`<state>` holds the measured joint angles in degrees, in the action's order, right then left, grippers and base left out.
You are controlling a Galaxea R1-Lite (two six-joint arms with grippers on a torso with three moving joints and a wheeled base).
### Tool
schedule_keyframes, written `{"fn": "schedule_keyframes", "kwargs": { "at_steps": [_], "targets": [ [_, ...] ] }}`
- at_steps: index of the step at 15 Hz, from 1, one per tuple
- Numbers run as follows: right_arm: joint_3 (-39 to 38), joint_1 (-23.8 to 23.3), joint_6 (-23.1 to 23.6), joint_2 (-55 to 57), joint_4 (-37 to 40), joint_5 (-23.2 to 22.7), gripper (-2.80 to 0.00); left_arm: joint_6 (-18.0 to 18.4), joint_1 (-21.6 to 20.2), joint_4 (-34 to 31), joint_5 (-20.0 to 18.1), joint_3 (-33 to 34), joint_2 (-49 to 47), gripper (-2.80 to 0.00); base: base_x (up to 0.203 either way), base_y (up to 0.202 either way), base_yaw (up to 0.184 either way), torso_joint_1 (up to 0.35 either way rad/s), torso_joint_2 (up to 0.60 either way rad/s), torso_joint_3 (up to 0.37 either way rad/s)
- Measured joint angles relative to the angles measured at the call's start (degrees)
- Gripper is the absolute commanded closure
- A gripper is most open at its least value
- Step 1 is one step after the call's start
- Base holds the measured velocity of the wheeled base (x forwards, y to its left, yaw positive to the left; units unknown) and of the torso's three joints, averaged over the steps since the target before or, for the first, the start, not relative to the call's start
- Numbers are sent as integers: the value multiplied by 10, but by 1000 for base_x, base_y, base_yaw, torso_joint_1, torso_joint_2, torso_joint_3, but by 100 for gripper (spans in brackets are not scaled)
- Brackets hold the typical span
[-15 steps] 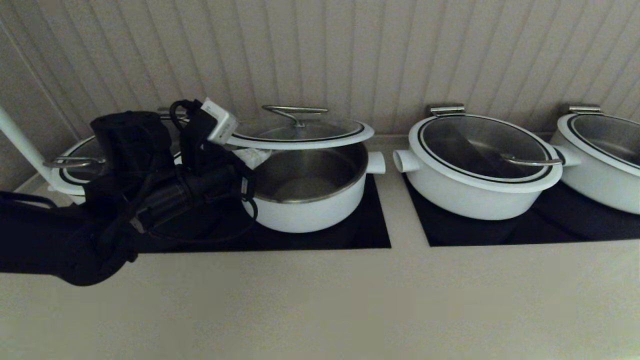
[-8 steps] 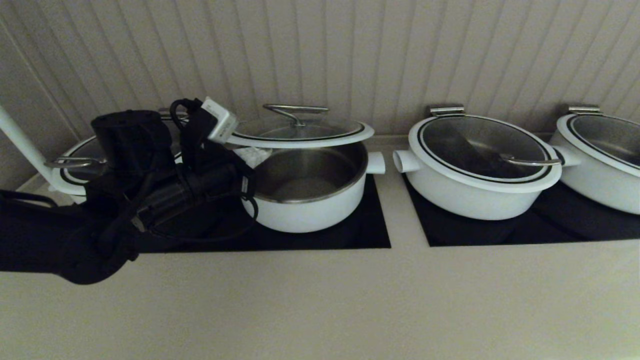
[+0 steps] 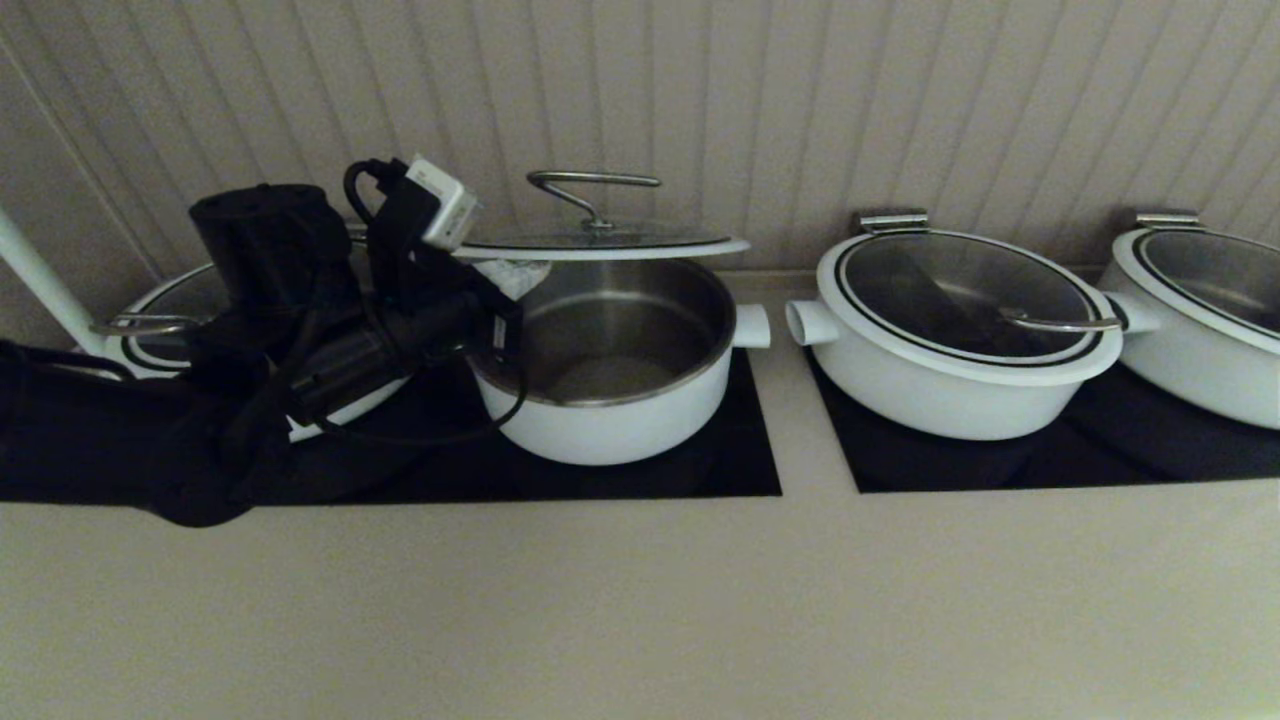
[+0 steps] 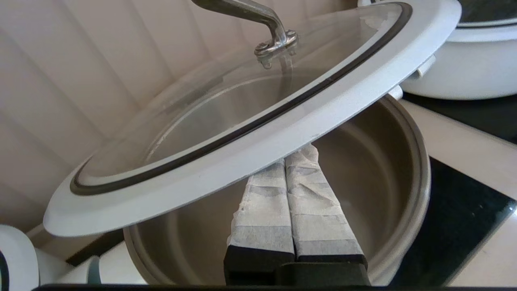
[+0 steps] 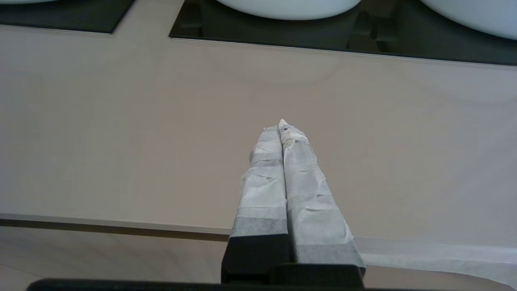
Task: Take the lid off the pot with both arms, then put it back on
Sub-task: Open the pot lid completely
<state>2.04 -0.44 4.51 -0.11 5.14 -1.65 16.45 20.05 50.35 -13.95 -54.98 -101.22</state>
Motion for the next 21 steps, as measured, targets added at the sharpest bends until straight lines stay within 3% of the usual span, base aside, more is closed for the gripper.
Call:
{"fn": "schedule_keyframes", "kwargs": {
  "at_steps": [21],
  "targets": [
    [0, 0, 0, 0, 0, 0, 0, 2, -1, 7, 34, -32, 20, 0, 0, 0, 0, 0, 0, 0]
  ]
}}
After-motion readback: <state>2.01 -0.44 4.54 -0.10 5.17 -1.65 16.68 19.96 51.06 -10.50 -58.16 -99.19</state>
